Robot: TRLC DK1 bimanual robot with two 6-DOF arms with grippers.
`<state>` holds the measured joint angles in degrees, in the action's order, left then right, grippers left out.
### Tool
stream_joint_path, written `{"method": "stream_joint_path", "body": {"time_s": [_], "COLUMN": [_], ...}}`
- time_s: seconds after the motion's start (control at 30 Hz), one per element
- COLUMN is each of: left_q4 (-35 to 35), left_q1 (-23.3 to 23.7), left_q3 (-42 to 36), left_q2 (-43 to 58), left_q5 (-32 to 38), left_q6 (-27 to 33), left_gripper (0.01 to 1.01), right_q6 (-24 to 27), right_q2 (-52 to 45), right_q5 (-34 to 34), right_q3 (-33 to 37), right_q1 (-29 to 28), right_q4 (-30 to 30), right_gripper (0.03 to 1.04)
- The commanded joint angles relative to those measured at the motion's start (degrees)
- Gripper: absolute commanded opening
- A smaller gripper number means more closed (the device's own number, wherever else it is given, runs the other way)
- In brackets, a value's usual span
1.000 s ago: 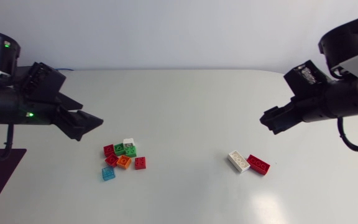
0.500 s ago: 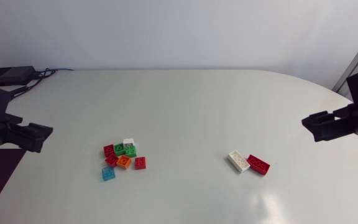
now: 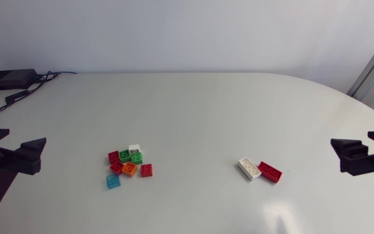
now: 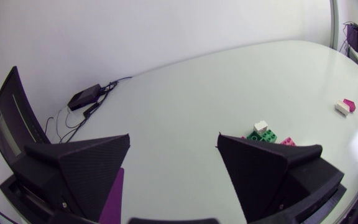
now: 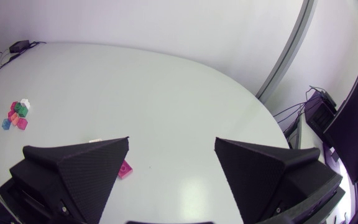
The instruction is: Sort duplo bricks by size, large to the right and small to the left
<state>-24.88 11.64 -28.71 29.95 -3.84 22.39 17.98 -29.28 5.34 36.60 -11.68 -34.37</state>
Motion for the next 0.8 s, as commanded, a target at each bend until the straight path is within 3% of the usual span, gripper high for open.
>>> {"method": "stream_joint_path", "body": {"time_s": [0.0, 0.2, 0.77], "left_q4": [2.65, 6.87, 17.13], "left_q1": [0.31, -0.18, -6.7], "left_q3": [4.54, 9.91, 20.61], "left_q2": [-2.88, -8.71, -20.8], "left_q5": [0.23, 0.34, 2.33], "left_q6": [-1.39, -1.23, -13.28], "left_gripper": [0.985, 0.984, 0.984], "right_q6": [1.53, 2.83, -9.01], "right_q2": [4.76, 10.74, 21.29], "right_q5": [-1.21, -2.98, -4.33], "right_q3": [-4.17, -10.54, -25.38], "right_q1": [-0.45, -0.3, 6.52], "right_q4": [2.55, 6.04, 22.17], "right_gripper": [1.0, 1.0, 1.0]}}
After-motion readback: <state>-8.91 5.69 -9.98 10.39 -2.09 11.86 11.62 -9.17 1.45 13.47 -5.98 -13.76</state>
